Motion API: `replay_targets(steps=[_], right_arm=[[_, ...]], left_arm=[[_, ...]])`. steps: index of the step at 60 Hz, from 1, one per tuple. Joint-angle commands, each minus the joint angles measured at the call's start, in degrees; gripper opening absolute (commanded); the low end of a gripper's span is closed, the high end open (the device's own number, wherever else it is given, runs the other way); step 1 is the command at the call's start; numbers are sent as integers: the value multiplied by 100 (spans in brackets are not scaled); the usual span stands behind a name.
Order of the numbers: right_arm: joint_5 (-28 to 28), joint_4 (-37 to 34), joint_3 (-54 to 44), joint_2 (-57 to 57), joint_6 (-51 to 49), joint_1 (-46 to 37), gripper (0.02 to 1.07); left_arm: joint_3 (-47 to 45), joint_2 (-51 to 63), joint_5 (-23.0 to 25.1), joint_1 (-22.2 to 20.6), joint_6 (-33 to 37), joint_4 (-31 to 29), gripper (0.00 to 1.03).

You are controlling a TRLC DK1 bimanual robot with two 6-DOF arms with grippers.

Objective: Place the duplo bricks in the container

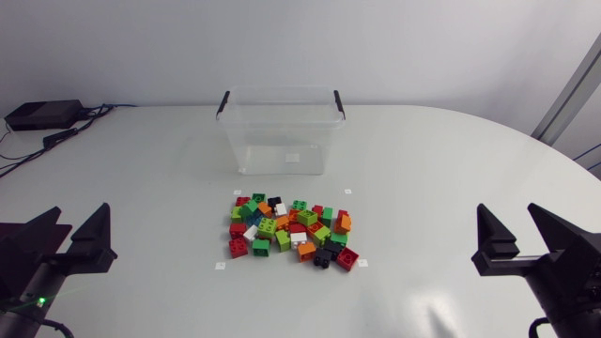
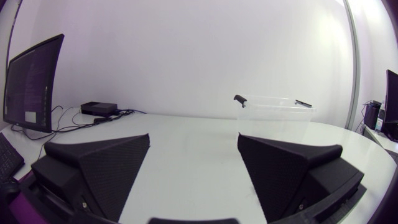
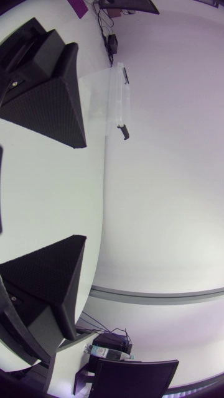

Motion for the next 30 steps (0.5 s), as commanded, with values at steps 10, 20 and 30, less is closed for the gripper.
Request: replay_targets(steps=[10,20,30], right_arm=[[3,6,-124,-38,19,-12,103],[3,14,-132,-38,10,-4,103],[-5,173,-106,-38,1,40,103]], left_arm=[[-128,-47,-28,-43,-130,42,99],[-128,-56,-28,-43,-121,51,99],[109,-56,-19,-60,-94,-151,99]])
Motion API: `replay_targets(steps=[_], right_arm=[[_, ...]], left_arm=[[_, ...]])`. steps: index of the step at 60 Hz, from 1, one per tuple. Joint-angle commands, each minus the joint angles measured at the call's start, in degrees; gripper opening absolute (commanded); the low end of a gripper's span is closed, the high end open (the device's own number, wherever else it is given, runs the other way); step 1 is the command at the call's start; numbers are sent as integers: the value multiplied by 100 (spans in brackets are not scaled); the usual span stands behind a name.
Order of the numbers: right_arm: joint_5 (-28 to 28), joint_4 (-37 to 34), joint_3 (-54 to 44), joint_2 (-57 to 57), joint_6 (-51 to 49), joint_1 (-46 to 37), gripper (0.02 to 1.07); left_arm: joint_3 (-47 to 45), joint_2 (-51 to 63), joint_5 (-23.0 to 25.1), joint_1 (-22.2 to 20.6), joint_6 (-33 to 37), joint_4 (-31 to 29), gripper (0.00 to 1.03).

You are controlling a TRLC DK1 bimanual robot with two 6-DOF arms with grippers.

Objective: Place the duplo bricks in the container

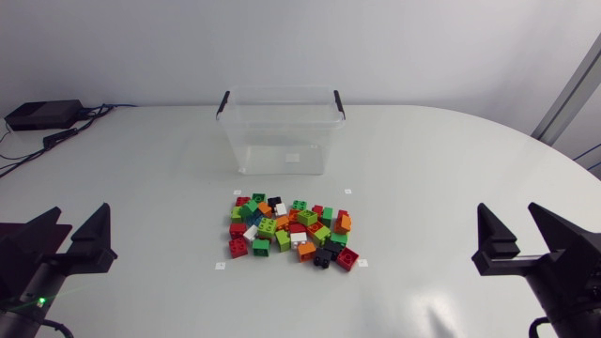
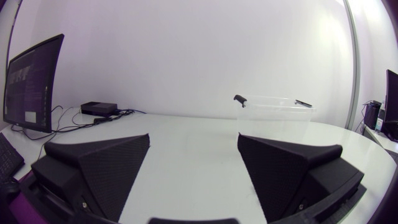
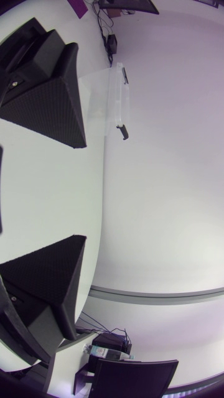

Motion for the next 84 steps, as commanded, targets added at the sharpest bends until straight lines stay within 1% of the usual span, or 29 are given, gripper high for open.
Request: replay_targets(steps=[1,9,19,24,33,37,43,50,53,56,59,65,69,70,73,80,84], right_arm=[[-3,142,-88,-38,1,34,103],[-12,133,-9,-30,1,51,103],[-12,142,167,-12,1,43,103],[-12,124,272,67,-52,43,103],[-12,186,518,489,-122,43,103],[-12,239,650,753,-140,43,103],[-12,309,817,1139,-140,43,103],[-12,318,1010,1579,-157,34,103],[-12,318,1089,1763,-166,34,103],[-21,318,1151,1930,-175,34,103],[-21,318,1212,2106,-184,34,103],[-30,309,1335,2423,-184,34,103],[-47,291,1397,2598,-192,43,103],[-56,283,1423,2642,-192,43,103],[-65,256,1476,2765,-192,43,103],[-144,72,1696,3099,-192,34,103],[-170,-34,1810,3310,-192,43,102]], left_arm=[[167,-47,-19,-74,-105,-142,99],[668,331,-19,-170,-141,-142,99],[1608,1447,-19,-451,-167,-195,99],[1995,1965,-28,-495,-237,-239,99],[2689,3143,-89,-741,-325,-503,97],[3049,3741,-80,-803,-334,-714,96],[3533,4514,-72,-1155,-316,-1162,96],[4104,5349,-63,-1242,-211,-1751,96],[4324,5692,-54,-1366,-141,-1962,96],[4473,5956,-28,-1480,-123,-2076,95],[4588,6237,131,-1480,-79,-2076,92],[4860,6949,403,-1489,237,-2225,92],[4922,7212,447,-1541,554,-2225,92],[4948,7335,456,-1550,747,-2217,92],[5001,7555,456,-1620,1028,-2225,92],[5115,7854,447,-1858,1872,-2454,92],[5124,7889,447,-1981,2101,-2533,93]])
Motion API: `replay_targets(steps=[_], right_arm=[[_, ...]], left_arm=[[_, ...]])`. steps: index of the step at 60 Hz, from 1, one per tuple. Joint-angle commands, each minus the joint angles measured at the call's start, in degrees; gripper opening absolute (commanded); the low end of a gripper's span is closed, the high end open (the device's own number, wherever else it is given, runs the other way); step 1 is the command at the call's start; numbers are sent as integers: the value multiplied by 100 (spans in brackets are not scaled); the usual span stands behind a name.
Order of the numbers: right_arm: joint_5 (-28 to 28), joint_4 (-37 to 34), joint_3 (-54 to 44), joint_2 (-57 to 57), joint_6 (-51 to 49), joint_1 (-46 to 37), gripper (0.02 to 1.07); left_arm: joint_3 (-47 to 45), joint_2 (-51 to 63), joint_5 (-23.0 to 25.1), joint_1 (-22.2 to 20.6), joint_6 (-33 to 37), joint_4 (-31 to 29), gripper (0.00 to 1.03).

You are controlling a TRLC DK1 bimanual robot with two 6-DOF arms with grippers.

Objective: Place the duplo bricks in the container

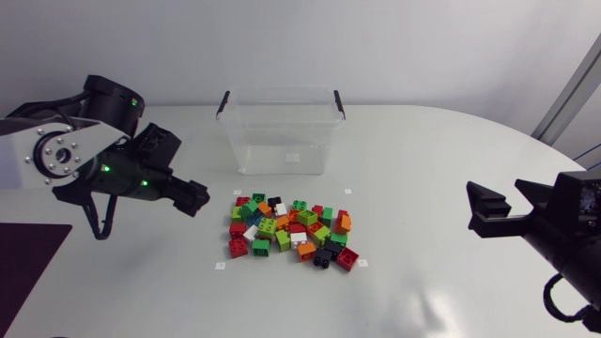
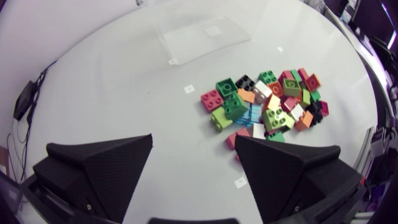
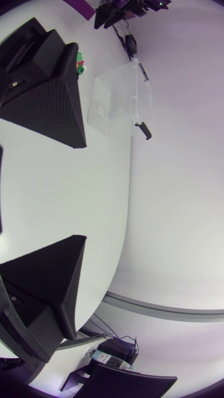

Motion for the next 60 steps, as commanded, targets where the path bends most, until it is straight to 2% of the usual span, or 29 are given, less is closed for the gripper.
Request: replay_targets(steps=[1,6,12,20,26,30,35,39,43,48,53,60], right_arm=[[-81,-163,280,310,-39,43,102],[-89,-365,474,670,-31,43,102],[-256,-734,737,1030,-13,51,102],[-397,-1288,1098,1399,-22,69,102],[-766,-1789,1396,1777,-22,69,102],[-828,-2062,1546,1918,-189,69,102],[-520,-2395,1713,2041,-751,236,102],[-63,-2844,1889,2208,-1815,825,102],[130,-3292,2108,2604,-1947,992,102],[-72,-3274,2091,2990,-2052,992,102],[-599,-3222,2064,3043,-2201,974,102],[-810,-3055,2073,2911,-2368,974,102]], left_arm=[[263,152,29,-197,637,-217,94],[386,372,82,-338,812,-463,95],[518,732,566,-329,892,-647,95],[535,1040,935,-347,1164,-639,95],[518,1215,1207,-338,1568,-639,95],[456,1259,1242,-329,1850,-630,94],[351,1295,1251,-338,2122,-595,93],[280,1400,1260,-338,2307,-551,91],[193,1497,1278,-338,2518,-524,90],[105,1664,1330,-320,2746,-392,87],[-71,1760,1409,-303,3027,-164,87],[-300,1839,1409,-338,3282,179,87]])
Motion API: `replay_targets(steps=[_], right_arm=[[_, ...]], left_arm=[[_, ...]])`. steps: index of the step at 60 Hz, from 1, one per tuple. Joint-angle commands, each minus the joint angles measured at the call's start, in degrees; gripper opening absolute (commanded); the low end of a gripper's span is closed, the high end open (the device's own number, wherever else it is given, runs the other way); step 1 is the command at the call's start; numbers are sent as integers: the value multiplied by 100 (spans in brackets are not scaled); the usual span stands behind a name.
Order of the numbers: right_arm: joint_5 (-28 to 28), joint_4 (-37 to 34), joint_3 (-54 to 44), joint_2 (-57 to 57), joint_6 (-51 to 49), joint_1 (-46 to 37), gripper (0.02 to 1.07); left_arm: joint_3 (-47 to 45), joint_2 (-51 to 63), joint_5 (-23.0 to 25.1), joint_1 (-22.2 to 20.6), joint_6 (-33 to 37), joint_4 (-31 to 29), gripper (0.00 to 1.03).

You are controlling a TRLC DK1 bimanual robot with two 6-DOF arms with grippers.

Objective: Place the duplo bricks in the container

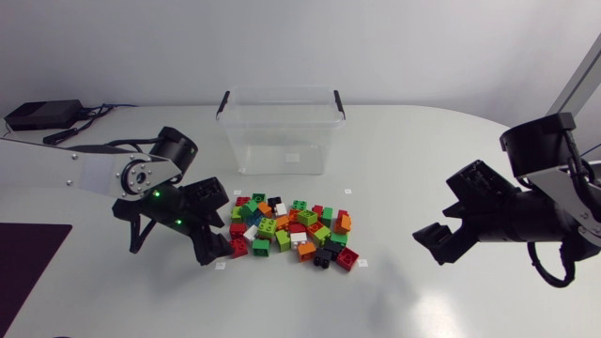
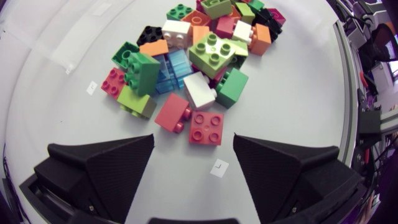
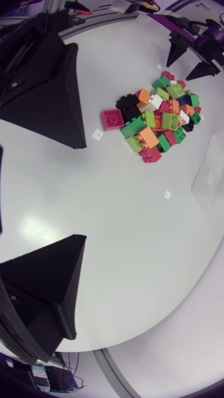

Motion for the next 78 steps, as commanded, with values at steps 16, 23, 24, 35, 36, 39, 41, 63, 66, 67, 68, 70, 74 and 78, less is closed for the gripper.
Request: replay_targets(steps=[16,23,24,35,36,39,41,63,66,67,68,70,74,78], right_arm=[[-133,64,73,13,-323,500,99],[-115,161,47,110,-323,729,99],[-106,188,38,128,-323,764,99],[122,293,3,259,-297,1151,99],[166,319,-14,259,-297,1203,99],[228,390,-41,277,-288,1282,98],[236,434,-58,312,-279,1335,96],[412,803,47,1182,-24,1845,91],[439,829,73,1323,20,1906,91],[447,838,91,1367,46,1942,91],[447,838,109,1411,73,1986,91],[447,838,135,1472,117,2030,91],[447,838,188,1622,187,2135,87],[447,838,240,1762,266,2232,87]], left_arm=[[-309,578,116,-131,501,647,84],[-291,684,265,-184,562,770,82],[-291,693,274,-193,571,788,79],[-247,824,511,-245,650,805,58],[-247,833,520,-245,650,805,56],[-247,842,529,-254,659,805,53],[-265,842,529,-245,694,805,50],[-256,745,494,-254,852,436,24],[-239,684,494,-245,843,357,21],[-221,666,494,-228,852,296,21],[-203,631,494,-219,861,243,21],[-186,570,494,-201,861,181,21],[-168,367,494,-157,852,93,21],[-142,95,494,-113,852,-56,21]])
